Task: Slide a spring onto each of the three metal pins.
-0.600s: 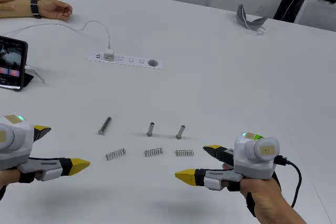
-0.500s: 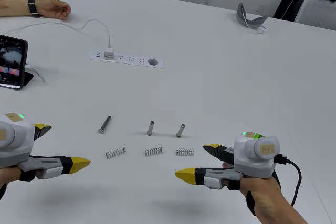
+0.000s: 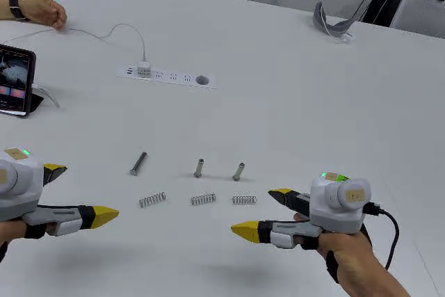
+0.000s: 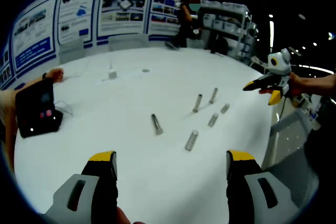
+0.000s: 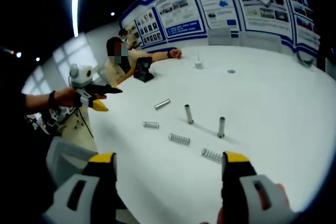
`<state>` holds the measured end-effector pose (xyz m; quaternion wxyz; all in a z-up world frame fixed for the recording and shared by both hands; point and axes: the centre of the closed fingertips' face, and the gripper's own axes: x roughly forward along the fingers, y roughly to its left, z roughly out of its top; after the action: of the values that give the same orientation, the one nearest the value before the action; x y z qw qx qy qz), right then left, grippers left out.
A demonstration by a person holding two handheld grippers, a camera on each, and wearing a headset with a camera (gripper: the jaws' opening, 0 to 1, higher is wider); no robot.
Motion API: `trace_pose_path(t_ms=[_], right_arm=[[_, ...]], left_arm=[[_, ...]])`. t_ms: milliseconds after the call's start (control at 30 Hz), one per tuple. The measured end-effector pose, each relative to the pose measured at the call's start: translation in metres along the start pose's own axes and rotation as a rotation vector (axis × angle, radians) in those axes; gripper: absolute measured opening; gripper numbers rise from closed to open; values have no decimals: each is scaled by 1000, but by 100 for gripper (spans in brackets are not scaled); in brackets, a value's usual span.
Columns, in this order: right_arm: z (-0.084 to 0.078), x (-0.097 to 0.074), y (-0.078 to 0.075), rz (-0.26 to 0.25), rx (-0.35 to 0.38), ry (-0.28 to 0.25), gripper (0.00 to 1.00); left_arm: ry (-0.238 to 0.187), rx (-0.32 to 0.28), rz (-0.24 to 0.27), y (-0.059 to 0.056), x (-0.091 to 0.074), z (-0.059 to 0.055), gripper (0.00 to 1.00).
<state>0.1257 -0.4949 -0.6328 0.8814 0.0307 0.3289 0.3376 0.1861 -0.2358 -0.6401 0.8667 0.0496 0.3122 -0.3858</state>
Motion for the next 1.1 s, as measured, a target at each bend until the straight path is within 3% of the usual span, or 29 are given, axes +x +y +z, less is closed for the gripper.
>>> trace_pose_path(t_ms=[567,1100], right_arm=[[-15,-4,2,-24,19,20,86],[-18,-7,2,-43,25,25,86]], left_arm=[[14,-25,6,10,24,9,84],[18,-15,-18,8,41,24,81]])
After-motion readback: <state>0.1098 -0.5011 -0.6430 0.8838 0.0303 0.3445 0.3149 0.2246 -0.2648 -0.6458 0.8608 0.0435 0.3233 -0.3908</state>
